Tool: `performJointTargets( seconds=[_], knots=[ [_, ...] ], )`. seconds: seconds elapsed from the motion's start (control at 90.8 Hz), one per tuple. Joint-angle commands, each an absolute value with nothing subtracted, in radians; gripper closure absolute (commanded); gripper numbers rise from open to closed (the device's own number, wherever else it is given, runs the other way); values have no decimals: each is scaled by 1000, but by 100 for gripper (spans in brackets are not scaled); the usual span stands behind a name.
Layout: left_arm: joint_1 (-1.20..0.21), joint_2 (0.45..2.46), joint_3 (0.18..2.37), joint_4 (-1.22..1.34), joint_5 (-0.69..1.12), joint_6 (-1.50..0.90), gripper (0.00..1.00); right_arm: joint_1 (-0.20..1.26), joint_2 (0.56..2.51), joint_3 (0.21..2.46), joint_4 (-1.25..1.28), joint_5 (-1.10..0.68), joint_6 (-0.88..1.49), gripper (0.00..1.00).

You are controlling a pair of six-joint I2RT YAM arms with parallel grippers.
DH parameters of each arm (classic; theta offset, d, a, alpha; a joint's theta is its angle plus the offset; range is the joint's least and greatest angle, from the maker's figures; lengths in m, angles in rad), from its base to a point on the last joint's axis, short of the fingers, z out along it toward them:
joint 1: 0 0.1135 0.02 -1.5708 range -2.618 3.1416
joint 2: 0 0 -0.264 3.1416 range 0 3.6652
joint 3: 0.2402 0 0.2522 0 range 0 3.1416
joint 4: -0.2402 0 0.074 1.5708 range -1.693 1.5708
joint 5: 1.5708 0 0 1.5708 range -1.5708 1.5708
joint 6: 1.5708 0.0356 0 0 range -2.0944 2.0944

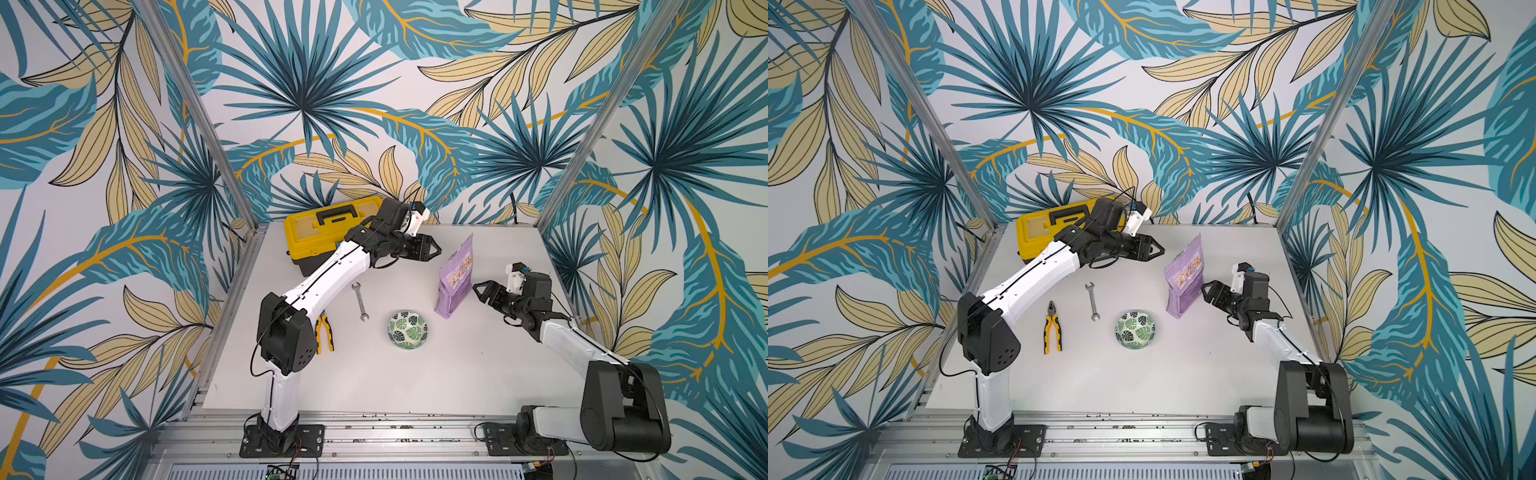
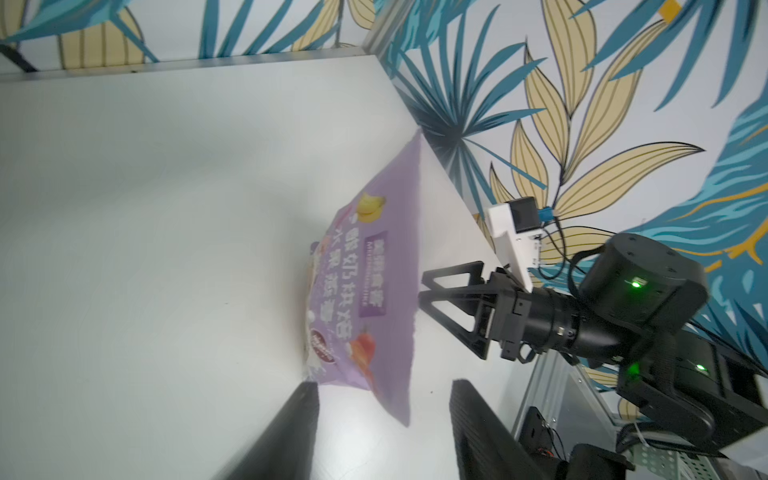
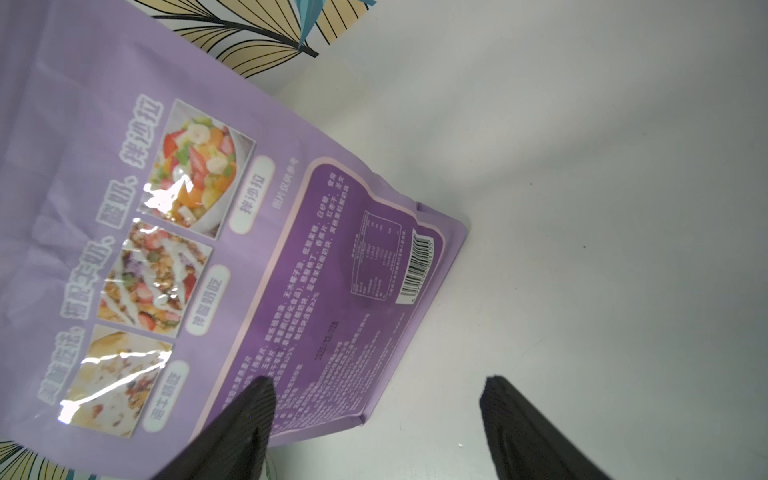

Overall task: Pour the oats into the breakfast bowl
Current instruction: Open the oats bag at the center of the board.

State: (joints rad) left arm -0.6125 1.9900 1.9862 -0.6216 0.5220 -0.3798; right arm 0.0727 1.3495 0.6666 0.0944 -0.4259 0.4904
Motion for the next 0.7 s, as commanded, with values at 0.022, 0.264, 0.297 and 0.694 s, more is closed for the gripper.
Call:
performJointTargets(
  seconds=[0.022,0.264,0.297,0.694],
  knots=[
    [-641,2053,2094,-678,590,-336,46,69,1357,684,59,-455,474,17],
    [-644,2191,2277,-780,555,-299,51,69,1352,689,43,-458,467,17],
    [-644,2206,2299,-790,555,-297,52,69,1352,691,40,-456,464,17],
    [-642,2259,2349,-773,535,-299,68,69,1353,701,35,-461,462,17]
  ],
)
